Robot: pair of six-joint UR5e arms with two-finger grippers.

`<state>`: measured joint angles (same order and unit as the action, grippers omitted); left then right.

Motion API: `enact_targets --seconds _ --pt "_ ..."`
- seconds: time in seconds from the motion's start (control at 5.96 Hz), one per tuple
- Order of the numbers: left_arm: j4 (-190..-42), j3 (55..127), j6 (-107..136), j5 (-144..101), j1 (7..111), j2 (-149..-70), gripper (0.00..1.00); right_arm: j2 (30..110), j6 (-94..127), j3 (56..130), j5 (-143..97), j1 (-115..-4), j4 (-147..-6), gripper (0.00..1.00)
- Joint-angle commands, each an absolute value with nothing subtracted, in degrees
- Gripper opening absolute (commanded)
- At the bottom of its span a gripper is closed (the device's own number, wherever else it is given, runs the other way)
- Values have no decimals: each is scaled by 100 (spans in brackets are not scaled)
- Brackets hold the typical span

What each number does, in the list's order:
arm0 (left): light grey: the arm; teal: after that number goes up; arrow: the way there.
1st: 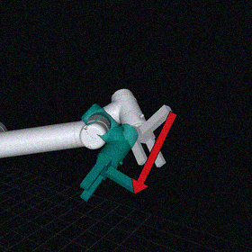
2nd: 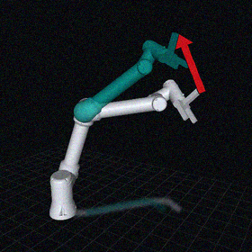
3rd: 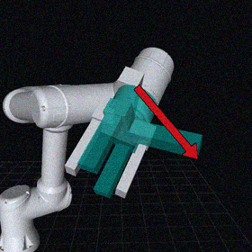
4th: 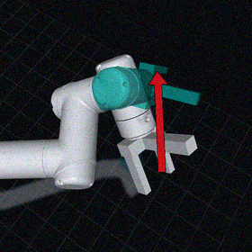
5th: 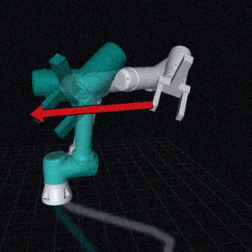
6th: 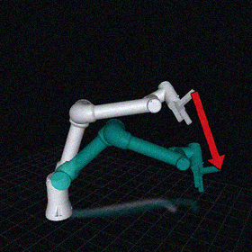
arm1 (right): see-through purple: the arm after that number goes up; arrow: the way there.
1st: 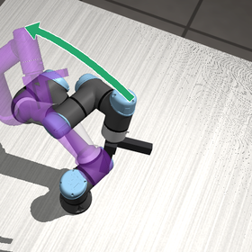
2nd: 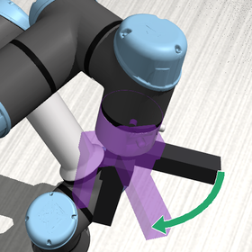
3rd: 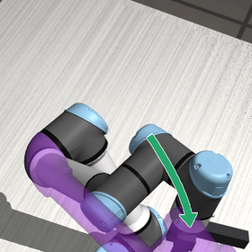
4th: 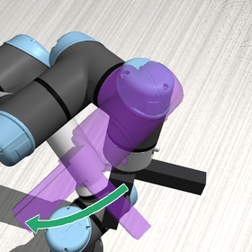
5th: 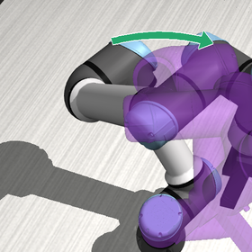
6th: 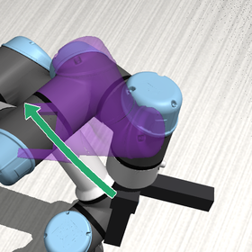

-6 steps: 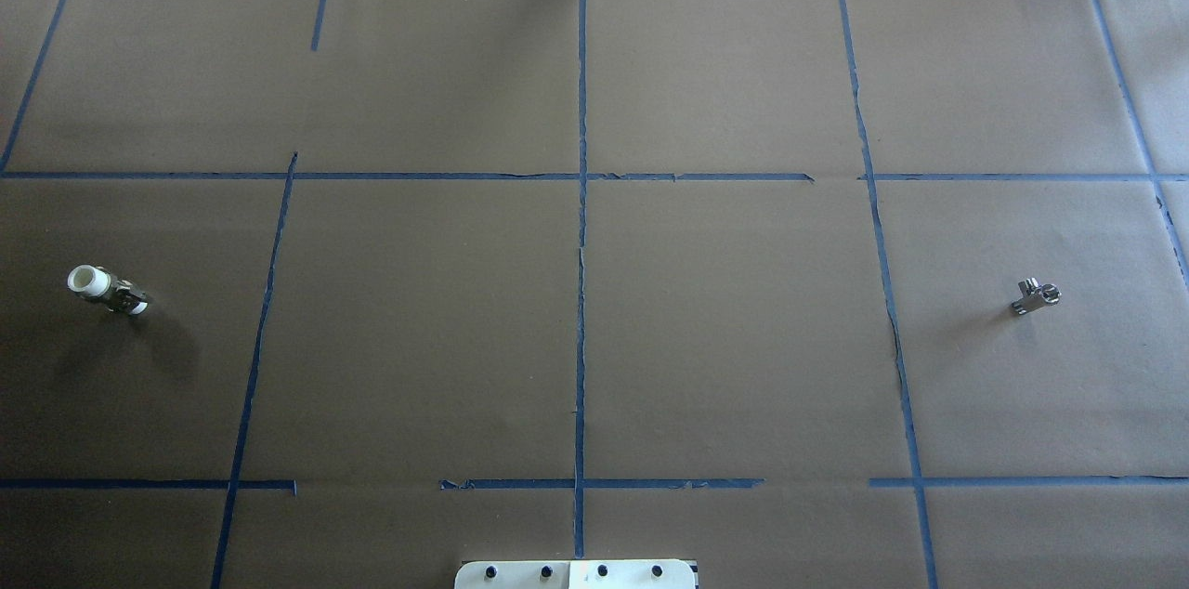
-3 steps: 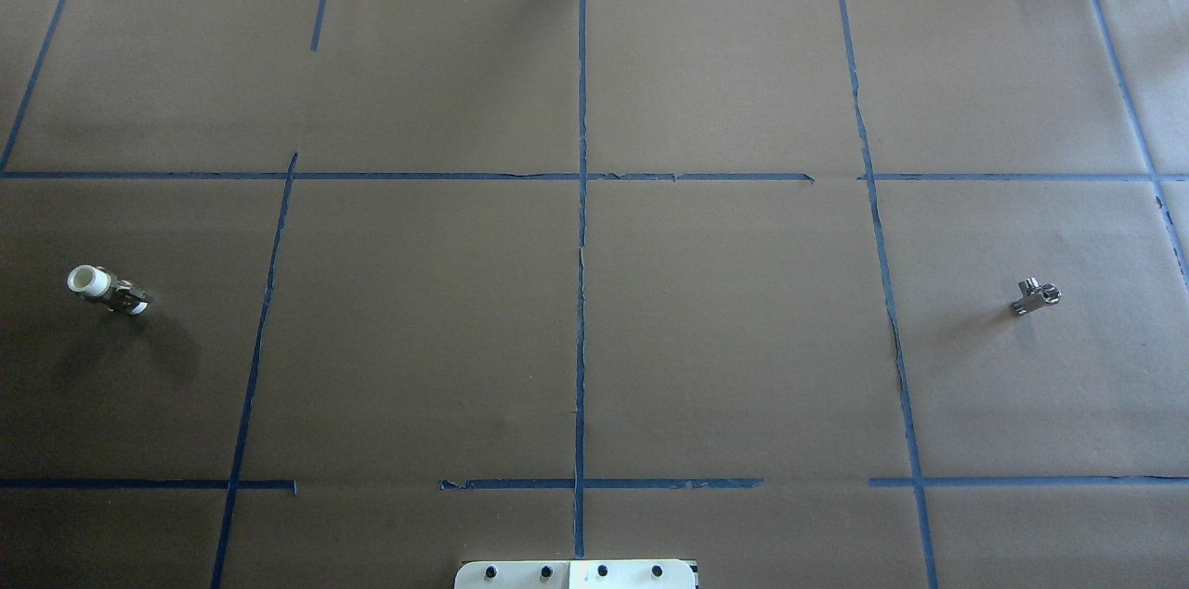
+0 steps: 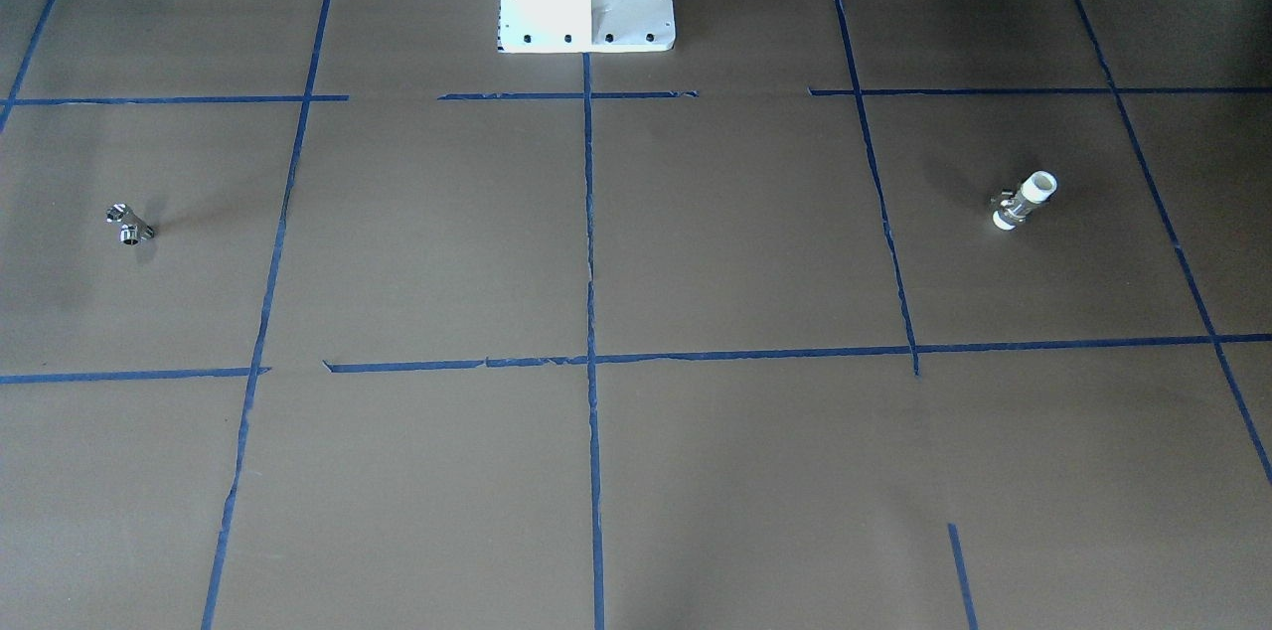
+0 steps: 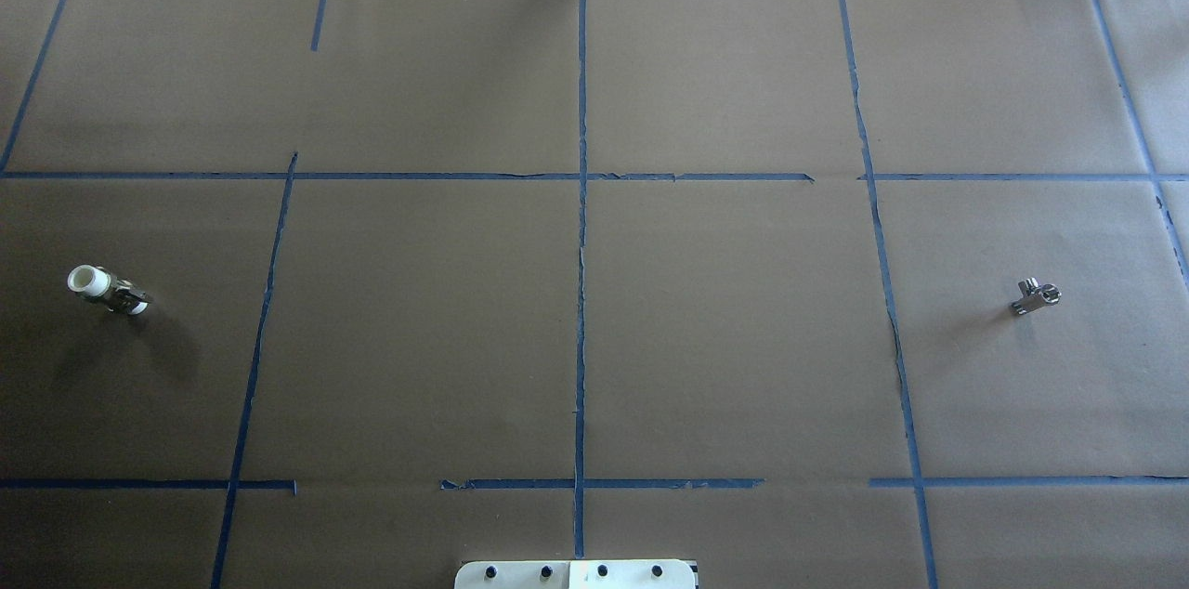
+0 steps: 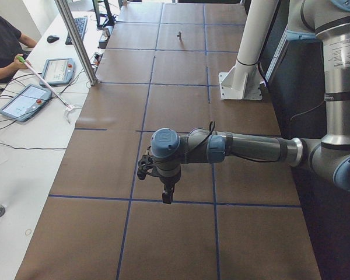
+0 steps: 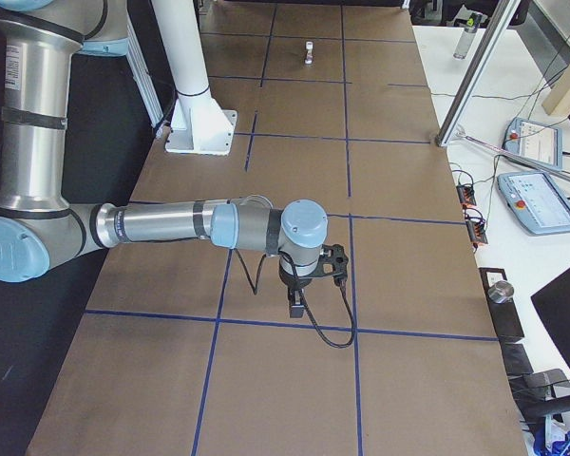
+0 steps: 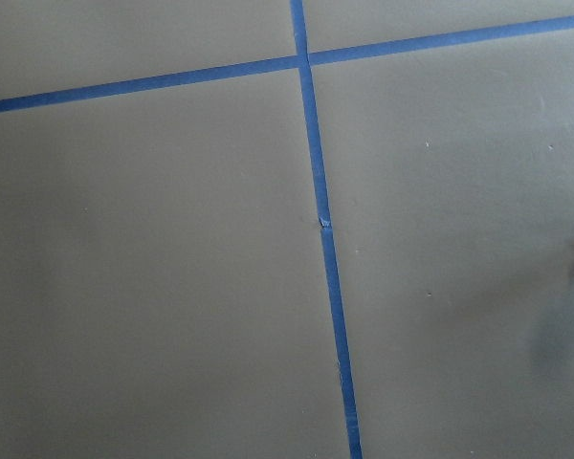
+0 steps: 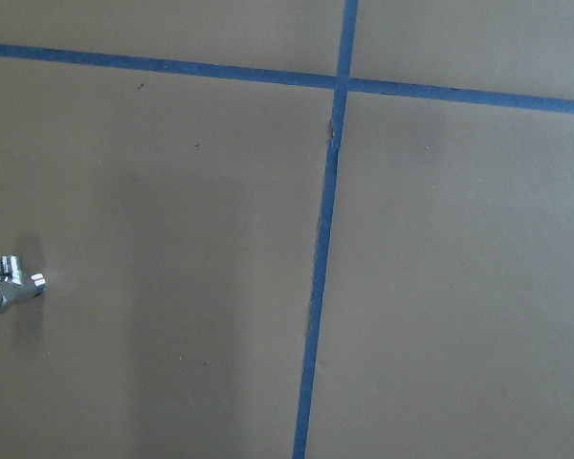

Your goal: Assemble PPR valve and pipe with both arms

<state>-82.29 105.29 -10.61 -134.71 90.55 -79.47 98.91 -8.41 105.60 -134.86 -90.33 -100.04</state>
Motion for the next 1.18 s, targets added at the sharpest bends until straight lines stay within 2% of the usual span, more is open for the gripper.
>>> enact_targets --seconds 0.0,0.5,0.67,1.01 --pt "-8279 10547 -1099 -13744 9053 -7858 100 9870 -817 10451 -13491 -9026 -9923 100" --pt "-8744 10512 -1046 -13807 9000 -7656 100 9879 -870 10485 -13709 -9018 -9914 100" --pt "-8902 10607 -1037 -14069 8617 -7664 100 9870 -861 10520 -13789 -8939 -9540 100" --pt "-9837 10810 456 -14089 8177 -7673 100 10080 -887 10547 -14000 -8930 -9361 100"
